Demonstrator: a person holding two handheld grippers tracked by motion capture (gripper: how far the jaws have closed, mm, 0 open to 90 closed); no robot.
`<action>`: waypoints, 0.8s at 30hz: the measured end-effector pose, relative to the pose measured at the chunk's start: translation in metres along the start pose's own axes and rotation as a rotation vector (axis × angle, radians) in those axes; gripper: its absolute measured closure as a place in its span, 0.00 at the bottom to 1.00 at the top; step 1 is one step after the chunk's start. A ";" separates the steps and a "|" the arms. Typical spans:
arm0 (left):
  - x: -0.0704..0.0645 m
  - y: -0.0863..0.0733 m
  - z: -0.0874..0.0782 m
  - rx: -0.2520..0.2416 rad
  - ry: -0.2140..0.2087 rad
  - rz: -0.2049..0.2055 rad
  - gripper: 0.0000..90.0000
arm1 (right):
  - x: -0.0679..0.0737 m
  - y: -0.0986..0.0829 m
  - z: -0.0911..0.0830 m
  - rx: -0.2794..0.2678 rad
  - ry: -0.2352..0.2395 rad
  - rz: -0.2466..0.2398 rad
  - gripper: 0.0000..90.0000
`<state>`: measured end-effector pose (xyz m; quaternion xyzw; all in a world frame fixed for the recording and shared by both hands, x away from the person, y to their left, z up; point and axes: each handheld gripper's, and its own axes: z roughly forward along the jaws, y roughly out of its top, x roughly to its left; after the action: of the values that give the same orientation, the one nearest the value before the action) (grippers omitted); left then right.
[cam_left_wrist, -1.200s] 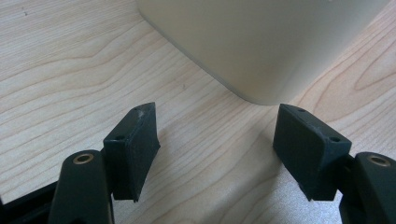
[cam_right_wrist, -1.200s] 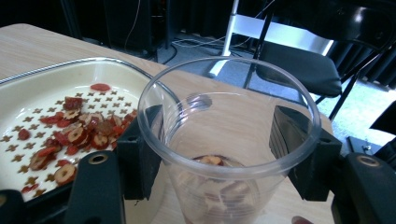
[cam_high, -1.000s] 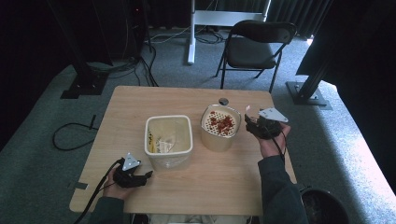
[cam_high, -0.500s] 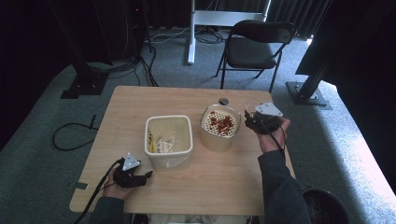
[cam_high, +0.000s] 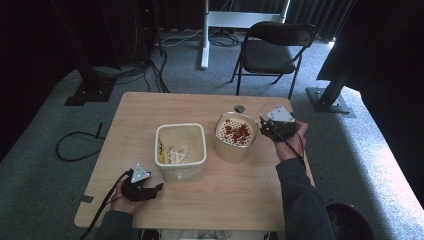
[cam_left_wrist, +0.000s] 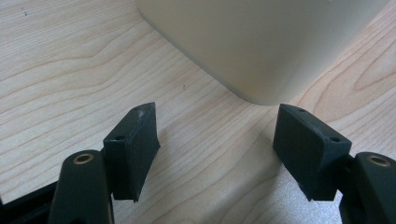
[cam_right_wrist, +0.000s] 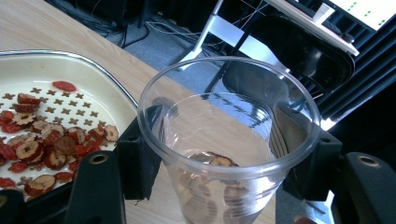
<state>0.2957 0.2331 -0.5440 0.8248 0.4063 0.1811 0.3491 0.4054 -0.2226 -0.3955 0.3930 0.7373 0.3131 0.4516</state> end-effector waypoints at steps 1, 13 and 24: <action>0.000 0.000 0.000 0.000 0.000 0.000 0.35 | 0.001 0.001 0.000 0.002 -0.001 -0.012 0.39; 0.000 0.000 0.000 0.000 0.000 0.000 0.35 | 0.022 0.014 0.004 0.050 -0.027 -0.244 0.39; 0.000 0.000 0.000 0.000 0.001 0.000 0.35 | 0.041 0.023 0.006 0.125 -0.073 -0.455 0.39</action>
<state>0.2957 0.2330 -0.5440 0.8247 0.4065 0.1813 0.3489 0.4056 -0.1753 -0.3966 0.2551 0.8080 0.1427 0.5116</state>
